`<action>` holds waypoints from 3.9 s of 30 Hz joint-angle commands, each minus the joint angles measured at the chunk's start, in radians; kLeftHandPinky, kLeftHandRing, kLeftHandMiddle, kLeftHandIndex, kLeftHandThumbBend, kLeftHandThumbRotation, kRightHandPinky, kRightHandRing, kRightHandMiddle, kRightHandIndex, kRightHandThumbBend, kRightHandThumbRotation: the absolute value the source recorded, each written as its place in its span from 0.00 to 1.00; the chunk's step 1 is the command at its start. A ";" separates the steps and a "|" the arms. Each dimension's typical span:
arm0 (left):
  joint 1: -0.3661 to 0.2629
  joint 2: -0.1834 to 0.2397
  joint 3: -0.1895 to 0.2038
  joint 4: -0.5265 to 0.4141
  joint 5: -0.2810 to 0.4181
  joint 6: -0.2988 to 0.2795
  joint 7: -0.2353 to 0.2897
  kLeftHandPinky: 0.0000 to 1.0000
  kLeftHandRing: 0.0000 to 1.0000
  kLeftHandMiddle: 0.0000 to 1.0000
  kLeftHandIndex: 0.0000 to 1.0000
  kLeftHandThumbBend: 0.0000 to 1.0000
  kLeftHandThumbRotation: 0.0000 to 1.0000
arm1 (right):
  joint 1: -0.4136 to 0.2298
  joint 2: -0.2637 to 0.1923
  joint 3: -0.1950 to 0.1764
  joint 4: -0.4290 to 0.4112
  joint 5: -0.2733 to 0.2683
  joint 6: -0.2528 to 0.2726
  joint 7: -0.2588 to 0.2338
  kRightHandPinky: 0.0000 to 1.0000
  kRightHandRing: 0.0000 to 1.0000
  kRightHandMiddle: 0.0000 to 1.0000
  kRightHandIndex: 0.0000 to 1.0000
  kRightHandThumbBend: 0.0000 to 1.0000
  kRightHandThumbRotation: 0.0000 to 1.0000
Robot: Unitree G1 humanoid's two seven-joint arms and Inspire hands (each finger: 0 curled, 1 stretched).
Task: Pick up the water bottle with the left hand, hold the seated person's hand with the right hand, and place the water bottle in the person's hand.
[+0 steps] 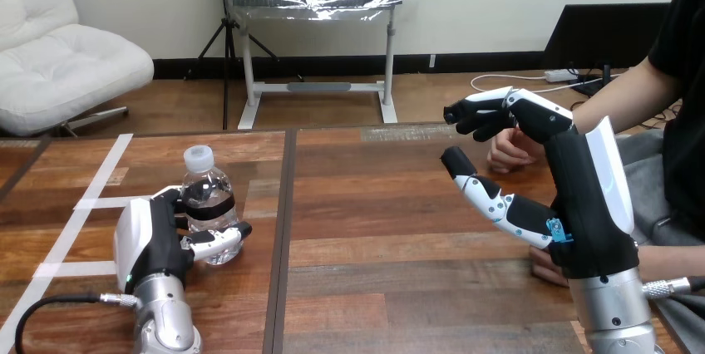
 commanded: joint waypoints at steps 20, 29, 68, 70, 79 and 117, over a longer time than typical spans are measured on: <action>-0.105 -0.024 0.031 0.037 -0.055 -0.090 0.023 0.52 0.59 0.61 0.63 0.78 0.03 | -0.036 -0.012 -0.013 -0.038 -0.013 -0.016 -0.021 0.51 0.57 0.62 0.58 0.50 0.00; -0.109 -0.031 0.032 0.067 -0.062 -0.142 0.066 0.42 0.47 0.50 0.54 0.71 0.00 | -0.035 -0.014 -0.011 -0.029 0.009 -0.025 -0.015 0.50 0.57 0.62 0.57 0.50 0.00; -0.098 -0.050 0.039 0.075 -0.070 -0.209 0.095 0.38 0.41 0.44 0.51 0.64 0.00 | -0.016 -0.020 -0.023 -0.049 -0.001 -0.014 -0.015 0.51 0.57 0.61 0.58 0.51 0.00; -0.097 -0.050 0.040 0.075 -0.072 -0.215 0.091 0.38 0.41 0.45 0.51 0.64 0.00 | -0.016 -0.020 -0.023 -0.049 0.000 -0.013 -0.014 0.51 0.57 0.61 0.58 0.51 0.00; -0.088 -0.051 0.043 0.068 -0.076 -0.237 0.086 0.40 0.42 0.46 0.52 0.62 0.00 | -0.021 -0.021 -0.022 -0.045 0.002 -0.021 -0.014 0.51 0.56 0.60 0.58 0.51 0.00; 0.123 -0.126 -0.011 -0.443 -0.065 -0.289 -0.039 0.41 0.42 0.44 0.51 0.61 0.00 | -0.049 -0.047 -0.028 -0.011 -0.015 -0.038 -0.029 0.52 0.58 0.62 0.60 0.52 0.00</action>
